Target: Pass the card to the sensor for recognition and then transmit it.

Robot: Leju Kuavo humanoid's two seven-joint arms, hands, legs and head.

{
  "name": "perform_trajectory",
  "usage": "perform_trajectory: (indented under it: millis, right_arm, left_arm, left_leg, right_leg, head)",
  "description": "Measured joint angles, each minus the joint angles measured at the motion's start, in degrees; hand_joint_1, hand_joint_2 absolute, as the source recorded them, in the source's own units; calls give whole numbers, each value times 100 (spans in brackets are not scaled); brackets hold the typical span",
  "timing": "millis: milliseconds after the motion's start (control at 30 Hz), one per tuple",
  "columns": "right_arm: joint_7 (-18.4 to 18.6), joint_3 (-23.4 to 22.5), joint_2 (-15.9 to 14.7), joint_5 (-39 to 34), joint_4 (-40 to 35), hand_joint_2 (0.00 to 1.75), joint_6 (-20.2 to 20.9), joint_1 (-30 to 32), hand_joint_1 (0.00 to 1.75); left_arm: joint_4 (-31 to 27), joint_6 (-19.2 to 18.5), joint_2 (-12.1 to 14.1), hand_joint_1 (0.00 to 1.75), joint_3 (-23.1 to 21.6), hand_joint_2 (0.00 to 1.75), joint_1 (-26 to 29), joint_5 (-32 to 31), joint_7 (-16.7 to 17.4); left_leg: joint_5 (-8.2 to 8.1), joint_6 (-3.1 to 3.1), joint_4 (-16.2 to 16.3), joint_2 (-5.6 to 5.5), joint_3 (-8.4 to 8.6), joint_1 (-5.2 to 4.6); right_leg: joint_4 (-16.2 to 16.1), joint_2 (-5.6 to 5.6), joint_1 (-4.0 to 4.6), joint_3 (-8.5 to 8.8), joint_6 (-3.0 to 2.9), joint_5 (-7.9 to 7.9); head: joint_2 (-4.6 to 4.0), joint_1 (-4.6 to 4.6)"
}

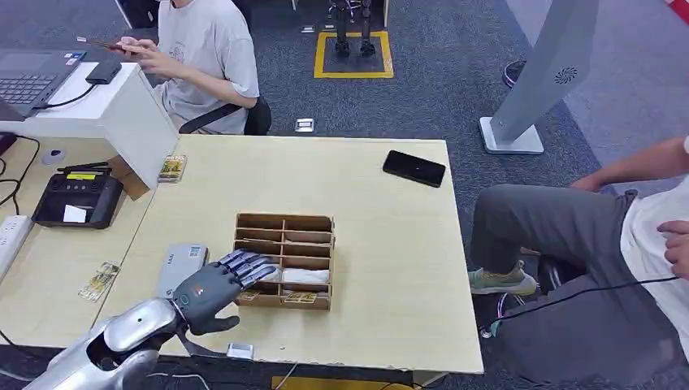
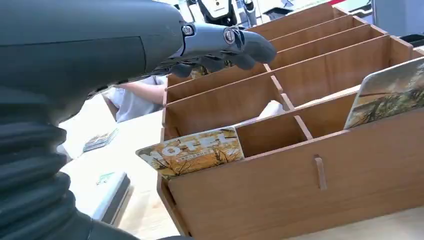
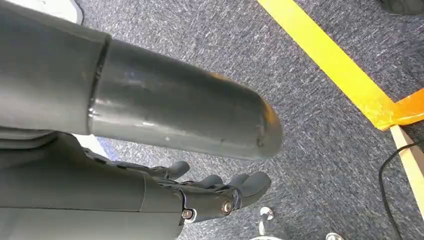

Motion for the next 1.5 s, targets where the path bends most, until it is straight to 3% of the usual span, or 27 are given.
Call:
perform_trajectory:
  millis: [700, 733, 767, 800, 833, 900, 1500]
  right_arm:
    - [0, 0, 2, -61, 0, 0, -4, 1, 0]
    - [0, 0, 2, -61, 0, 0, -4, 0, 0]
    - [0, 0, 2, -61, 0, 0, -4, 0, 0]
    - [0, 0, 2, -61, 0, 0, -7, 1, 0]
    - [0, 0, 2, -61, 0, 0, -13, 0, 0]
    - [-2, 0, 2, -59, -2, 0, -22, 0, 0]
    - [-103, 0, 35, -70, 0, 0, -103, -4, 0]
  left_arm:
    - [17, 81, -50, 3, 0, 175, 1, -151, 70]
    - [17, 85, -50, 12, 0, 175, 1, -166, 81]
    - [17, 85, -50, 108, 0, 175, 1, -175, 83]
    - [20, 90, -50, 148, 0, 175, 1, -186, 87]
    - [26, 94, -50, 150, 0, 175, 1, -195, 92]
    - [26, 98, -50, 175, 0, 175, 1, -216, 96]
    - [33, 155, -48, 175, 0, 175, -12, -317, 101]
  left_leg:
    - [0, 0, 0, 0, 0, 0]
    - [0, 0, 0, 0, 0, 0]
    - [0, 0, 0, 0, 0, 0]
    - [0, 0, 0, 0, 0, 0]
    - [0, 0, 0, 0, 0, 0]
    - [0, 0, 0, 0, 0, 0]
    - [0, 0, 0, 0, 2, 0]
  right_leg:
    - [0, 0, 0, 0, 0, 0]
    - [0, 0, 0, 0, 0, 0]
    - [0, 0, 0, 0, 0, 0]
    - [0, 0, 0, 0, 0, 0]
    - [0, 0, 0, 0, 0, 0]
    - [0, 0, 0, 0, 0, 0]
    - [0, 0, 0, 2, 0, 0]
  head:
    - [0, 2]
    - [0, 0]
    - [0, 2]
    - [0, 0]
    - [0, 2]
    - [0, 0]
    - [0, 2]
